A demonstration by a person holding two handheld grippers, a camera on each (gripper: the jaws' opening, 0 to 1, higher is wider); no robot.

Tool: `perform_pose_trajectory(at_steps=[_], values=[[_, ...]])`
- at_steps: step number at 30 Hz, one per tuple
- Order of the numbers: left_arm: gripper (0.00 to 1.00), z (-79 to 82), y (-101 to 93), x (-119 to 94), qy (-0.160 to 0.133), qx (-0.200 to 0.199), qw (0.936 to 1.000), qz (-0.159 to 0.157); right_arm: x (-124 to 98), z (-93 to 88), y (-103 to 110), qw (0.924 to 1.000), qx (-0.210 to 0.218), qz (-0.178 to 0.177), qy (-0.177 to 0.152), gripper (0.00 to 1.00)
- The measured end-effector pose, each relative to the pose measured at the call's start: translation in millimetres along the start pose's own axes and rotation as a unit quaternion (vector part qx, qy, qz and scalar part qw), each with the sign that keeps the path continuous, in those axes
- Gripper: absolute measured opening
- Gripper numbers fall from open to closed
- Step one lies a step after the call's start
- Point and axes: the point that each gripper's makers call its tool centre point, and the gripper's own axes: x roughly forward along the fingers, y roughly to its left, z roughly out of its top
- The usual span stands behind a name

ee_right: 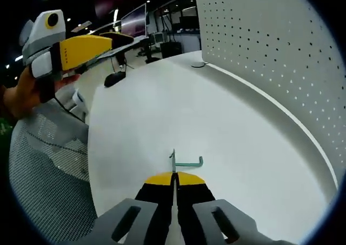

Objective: Insert the hook assembly into the mounting plate slot until the hook locks in place.

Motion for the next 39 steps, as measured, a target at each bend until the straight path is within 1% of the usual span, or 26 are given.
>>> perform_pose_trajectory(at_steps=[5, 8, 15, 20, 22, 28, 39], values=[[0.35, 0.1, -0.8, -0.3, 0.0, 0.001, 1.0, -0.001, 3.0, -4.0, 0.6, 1.0, 0.002, 0.001, 0.005, 0.0], [0.35, -0.1, -0.2, -1.0, 0.0, 0.0, 1.0, 0.0, 6.4, -10.7, -0.1, 0.9998, 0.009, 0.0, 0.017, 0.05], [0.35, -0.1, -0.4, -0.2, 0.0, 0.0, 1.0, -0.001, 8.0, -10.5, 0.8, 0.9999, 0.001, 0.003, 0.017, 0.04], [0.34, -0.6, 0.1, -0.2, 0.001, 0.0, 1.0, -0.001, 11.5, -14.3, 1.8, 0.9997, -0.006, 0.005, 0.023, 0.02], [0.34, -0.8, 0.8, -0.5, 0.001, -0.001, 1.0, 0.0, 11.4, -13.7, 1.9, 0.9997, -0.01, 0.005, 0.02, 0.0], [0.34, -0.8, 0.4, -0.1, 0.002, -0.001, 1.0, -0.001, 5.7, -7.2, 1.0, 0.9999, -0.008, 0.003, 0.01, 0.0], [0.34, -1.6, -2.0, 0.2, 0.003, 0.002, 1.0, -0.004, -12.4, 12.4, -4.6, 0.9996, -0.015, -0.017, -0.016, 0.0]])
